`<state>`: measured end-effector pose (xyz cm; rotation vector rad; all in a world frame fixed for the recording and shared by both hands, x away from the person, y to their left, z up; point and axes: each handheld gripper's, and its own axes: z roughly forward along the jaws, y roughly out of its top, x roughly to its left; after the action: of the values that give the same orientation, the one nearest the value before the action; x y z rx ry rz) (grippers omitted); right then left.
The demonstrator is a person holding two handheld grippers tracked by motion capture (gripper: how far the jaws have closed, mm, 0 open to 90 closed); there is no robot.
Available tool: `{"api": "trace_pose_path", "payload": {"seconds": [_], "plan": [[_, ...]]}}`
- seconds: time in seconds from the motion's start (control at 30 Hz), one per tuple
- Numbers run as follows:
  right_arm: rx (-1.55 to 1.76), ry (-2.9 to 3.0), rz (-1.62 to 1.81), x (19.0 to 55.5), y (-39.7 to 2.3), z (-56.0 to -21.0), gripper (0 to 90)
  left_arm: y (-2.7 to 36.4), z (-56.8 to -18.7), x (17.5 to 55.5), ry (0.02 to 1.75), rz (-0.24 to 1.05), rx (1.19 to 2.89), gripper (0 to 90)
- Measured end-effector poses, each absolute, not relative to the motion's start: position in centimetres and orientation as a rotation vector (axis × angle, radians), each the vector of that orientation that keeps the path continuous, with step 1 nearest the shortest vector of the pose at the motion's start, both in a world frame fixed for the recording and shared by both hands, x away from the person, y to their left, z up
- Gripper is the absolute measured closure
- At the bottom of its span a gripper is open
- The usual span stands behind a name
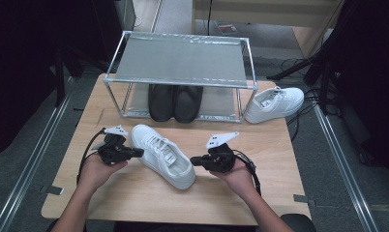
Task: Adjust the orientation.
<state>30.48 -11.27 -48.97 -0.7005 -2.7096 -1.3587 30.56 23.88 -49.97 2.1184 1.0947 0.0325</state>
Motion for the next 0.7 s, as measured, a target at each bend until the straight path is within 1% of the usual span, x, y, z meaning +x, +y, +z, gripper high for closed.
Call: {"api": "trace_pose_path", "payload": {"seconds": [0.1, 0.37, 0.53, 0.6, 0.7], "plan": [[-0.713, -2.707, -1.360, 30.5, -11.3, -49.0, 90.0, 23.9, -50.0, 30.5, 1.093, 0.029, 2.113, 89.7], [-0.769, -2.706, -1.331, 31.8, -10.5, -49.7, 90.0, 23.9, -49.8, 29.9, 1.111, 0.076, 2.113, 90.0], [-0.759, -2.707, -1.324, 32.6, -9.5, -49.9, 90.0, 24.0, -50.2, 29.1, 1.140, 0.079, 2.110, 90.0], [-0.771, -2.707, -1.323, 32.9, -9.2, -50.0, 90.0, 23.8, -50.6, 28.9, 1.149, 0.057, 2.111, 90.0], [-0.772, -2.704, -1.331, 33.4, -8.6, -50.1, 90.0, 23.7, -50.7, 28.7, 1.160, 0.069, 2.095, 90.0]]}}
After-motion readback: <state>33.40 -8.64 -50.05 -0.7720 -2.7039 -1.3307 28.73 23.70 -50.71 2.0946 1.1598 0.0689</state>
